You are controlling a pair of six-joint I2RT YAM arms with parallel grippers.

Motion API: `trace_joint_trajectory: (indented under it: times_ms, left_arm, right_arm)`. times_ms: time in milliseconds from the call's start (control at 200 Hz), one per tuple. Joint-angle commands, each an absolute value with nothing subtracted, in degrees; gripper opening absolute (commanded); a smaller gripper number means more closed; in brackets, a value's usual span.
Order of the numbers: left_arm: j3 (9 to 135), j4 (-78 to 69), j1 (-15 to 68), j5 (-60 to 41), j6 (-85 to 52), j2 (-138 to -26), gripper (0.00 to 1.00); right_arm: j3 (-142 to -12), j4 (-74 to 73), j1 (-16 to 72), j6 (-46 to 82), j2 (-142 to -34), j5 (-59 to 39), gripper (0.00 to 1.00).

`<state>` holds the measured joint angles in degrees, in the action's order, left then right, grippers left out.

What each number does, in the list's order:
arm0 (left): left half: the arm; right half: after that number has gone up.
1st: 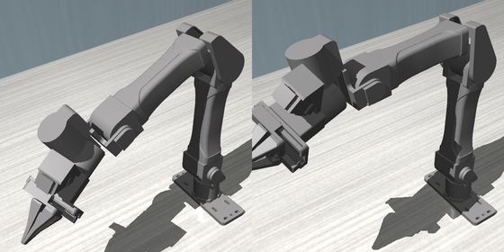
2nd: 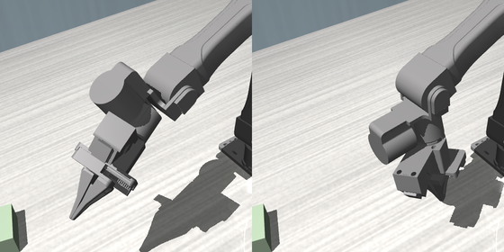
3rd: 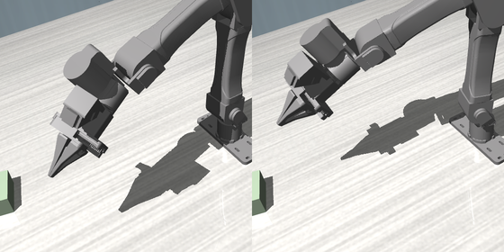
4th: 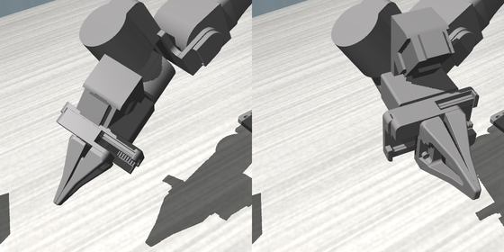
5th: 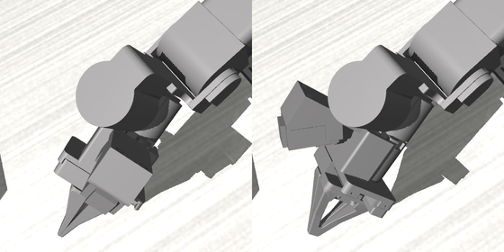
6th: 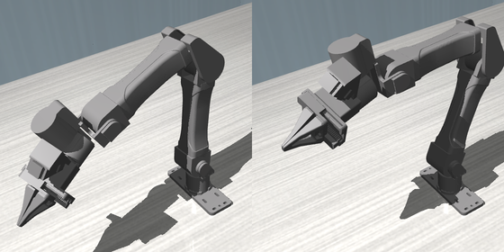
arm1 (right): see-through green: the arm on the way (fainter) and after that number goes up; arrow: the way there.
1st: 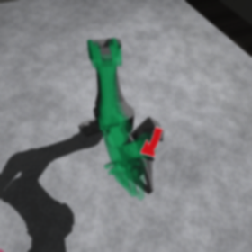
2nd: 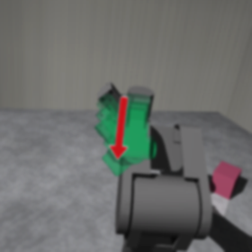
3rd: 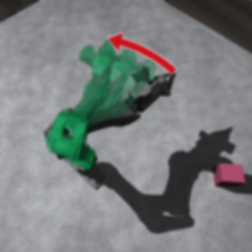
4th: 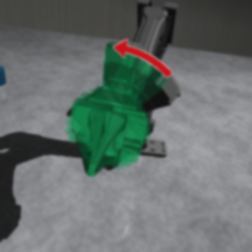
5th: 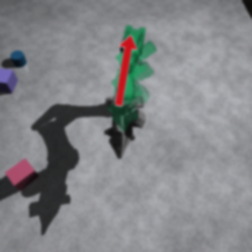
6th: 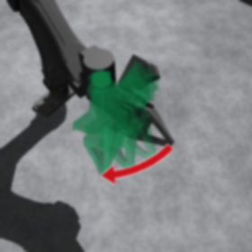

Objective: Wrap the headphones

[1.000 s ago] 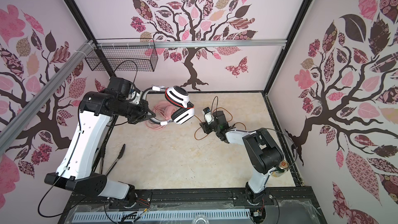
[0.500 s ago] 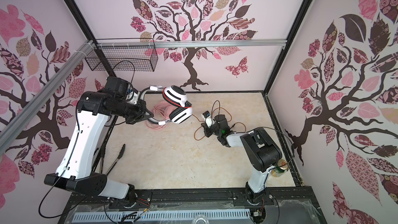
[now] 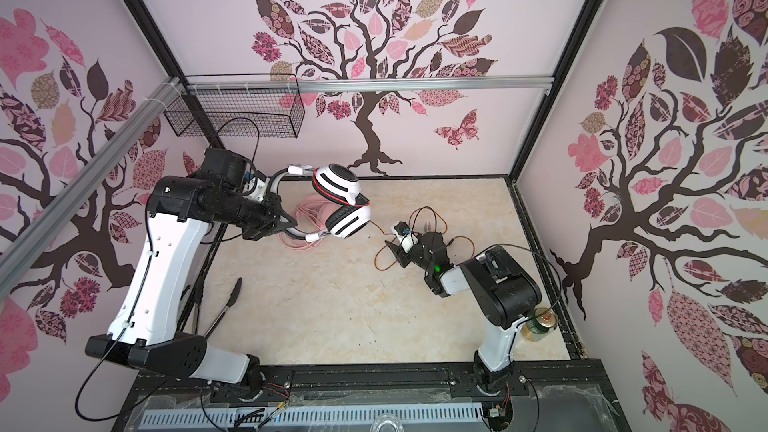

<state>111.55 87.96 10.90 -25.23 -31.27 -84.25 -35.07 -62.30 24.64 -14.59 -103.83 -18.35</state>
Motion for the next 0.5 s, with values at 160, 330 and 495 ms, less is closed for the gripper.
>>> trace_joint_trajectory:
  times_ms: [160,330,495]
  left_arm:
    - [115.35,85.80,10.63,-29.09,-30.93,-83.11,0.00]
    - [115.57,86.08,10.61,-29.05,-30.69,-83.12,0.00]
    - [116.10,86.36,10.59,-29.27,-30.54,-83.24,0.00]
  right_arm:
    - [-44.78,-61.70,24.34,-19.55,-110.49,-20.97,0.42]
    - [-47.70,-58.09,24.19,-20.82,-111.53,-23.19,0.40]
    - [-49.21,-54.01,24.26,-20.79,-111.45,-25.11,0.38]
